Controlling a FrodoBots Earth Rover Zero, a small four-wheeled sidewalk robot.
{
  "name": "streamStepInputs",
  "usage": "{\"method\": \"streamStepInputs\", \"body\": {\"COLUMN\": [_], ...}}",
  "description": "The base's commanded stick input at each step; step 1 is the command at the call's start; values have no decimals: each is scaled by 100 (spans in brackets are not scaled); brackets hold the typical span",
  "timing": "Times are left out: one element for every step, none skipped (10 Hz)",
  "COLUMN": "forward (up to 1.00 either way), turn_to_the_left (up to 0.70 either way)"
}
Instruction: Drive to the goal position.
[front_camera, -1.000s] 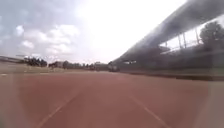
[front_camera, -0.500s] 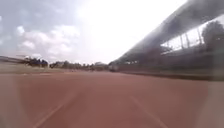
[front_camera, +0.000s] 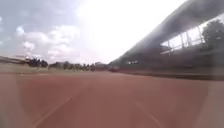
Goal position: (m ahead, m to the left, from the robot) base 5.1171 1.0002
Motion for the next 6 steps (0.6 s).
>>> {"method": "streamStepInputs", "body": {"forward": [70,70,70,70,70,70], "turn_to_the_left": [0,0,0,0,0,0]}}
